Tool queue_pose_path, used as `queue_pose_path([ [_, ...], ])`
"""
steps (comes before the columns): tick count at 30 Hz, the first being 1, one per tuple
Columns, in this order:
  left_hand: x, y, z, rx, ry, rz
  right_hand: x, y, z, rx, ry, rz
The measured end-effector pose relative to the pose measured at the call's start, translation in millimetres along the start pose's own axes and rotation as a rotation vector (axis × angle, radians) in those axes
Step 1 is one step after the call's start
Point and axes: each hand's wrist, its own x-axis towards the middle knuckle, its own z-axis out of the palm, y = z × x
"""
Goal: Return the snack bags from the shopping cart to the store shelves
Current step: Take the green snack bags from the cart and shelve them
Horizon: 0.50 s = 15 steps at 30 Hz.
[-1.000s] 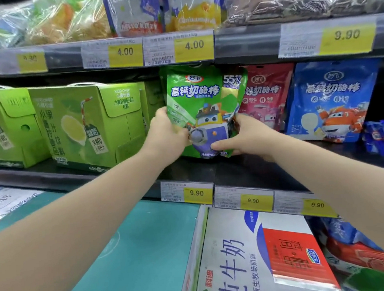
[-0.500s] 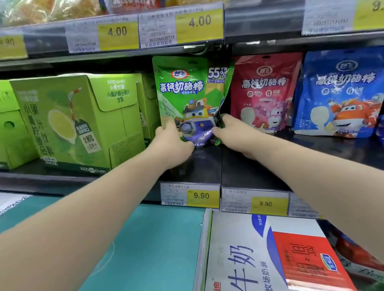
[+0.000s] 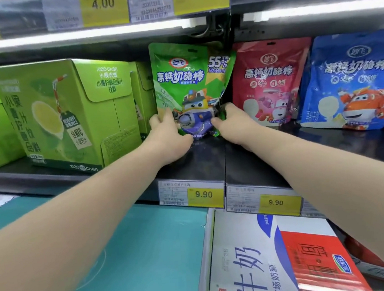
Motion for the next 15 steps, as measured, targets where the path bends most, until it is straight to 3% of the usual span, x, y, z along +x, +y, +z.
queue_pose_path([
  [3,-2,2,-1,-0.024,0.011,0.009,-4,2,-2,-0.037,0.134,-0.091],
  [8,-6,3,-2,-0.065,0.029,0.035,-17,-3,-14,-0.073,0.497,-0.403],
  [11,-8,3,-2,-0.06,0.012,0.045,-21,-6,-17,-0.162,0.537,-0.5],
  [15,-8,4,-3,-0.045,-0.011,0.074,-19,-5,-16,-0.235,0.482,-0.494],
])
